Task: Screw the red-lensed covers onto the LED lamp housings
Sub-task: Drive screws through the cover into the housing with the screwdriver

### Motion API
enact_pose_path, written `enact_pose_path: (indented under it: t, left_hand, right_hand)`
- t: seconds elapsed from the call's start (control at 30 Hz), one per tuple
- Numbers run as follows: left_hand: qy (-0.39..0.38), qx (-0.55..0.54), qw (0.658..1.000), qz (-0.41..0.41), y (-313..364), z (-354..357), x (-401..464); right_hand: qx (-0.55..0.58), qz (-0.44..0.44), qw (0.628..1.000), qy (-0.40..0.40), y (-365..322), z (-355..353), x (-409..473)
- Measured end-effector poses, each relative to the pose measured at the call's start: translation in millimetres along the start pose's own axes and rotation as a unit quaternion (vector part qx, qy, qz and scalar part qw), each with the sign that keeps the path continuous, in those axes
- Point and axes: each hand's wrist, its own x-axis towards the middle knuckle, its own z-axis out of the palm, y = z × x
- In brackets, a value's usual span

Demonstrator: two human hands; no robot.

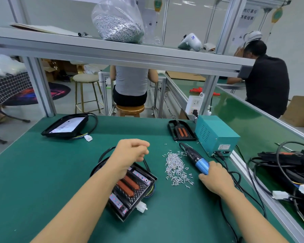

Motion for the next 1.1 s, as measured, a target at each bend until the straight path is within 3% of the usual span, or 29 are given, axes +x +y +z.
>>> enact_pose_path:
  t: [0.1,0.2,0.3,0.43,0.6,0.73,0.8,1.0,1.1]
  left_hand:
    - [0.029,-0.077,0.997,0.007,-3,-32,-12]
    - [0.106,-0.094,0.989,0.038,-16,-63,-26]
    - [0.173,-0.050,0.980,0.083,-38,-76,-45]
    - [0.189,0.031,0.974,0.122,-65,-67,-60]
    - [0.229,0.169,0.944,0.169,-81,-39,-56]
    - [0.272,0.181,0.930,0.171,-80,-32,-52]
    - [0.277,0.183,0.927,0.172,-80,-31,-52]
    - [0.274,0.107,0.943,0.155,-74,-37,-58]
    - [0.263,0.011,0.958,0.115,-63,-43,-58]
  right_hand:
    - [-0.005,0.003,1.000,-0.023,2,-3,3]
    - [-0.013,0.005,0.999,-0.044,3,-7,7]
    - [0.004,0.013,0.997,-0.080,5,-14,12]
    - [0.046,0.023,0.993,-0.106,5,-21,18]
    - [0.063,0.032,0.994,-0.085,5,-17,17]
    - [0.033,0.043,0.997,-0.050,6,-12,16]
    - [0.072,0.059,0.995,-0.042,7,-13,16]
    - [0.206,0.082,0.971,-0.084,4,-28,5]
    - [0.321,0.104,0.937,-0.096,6,-45,0]
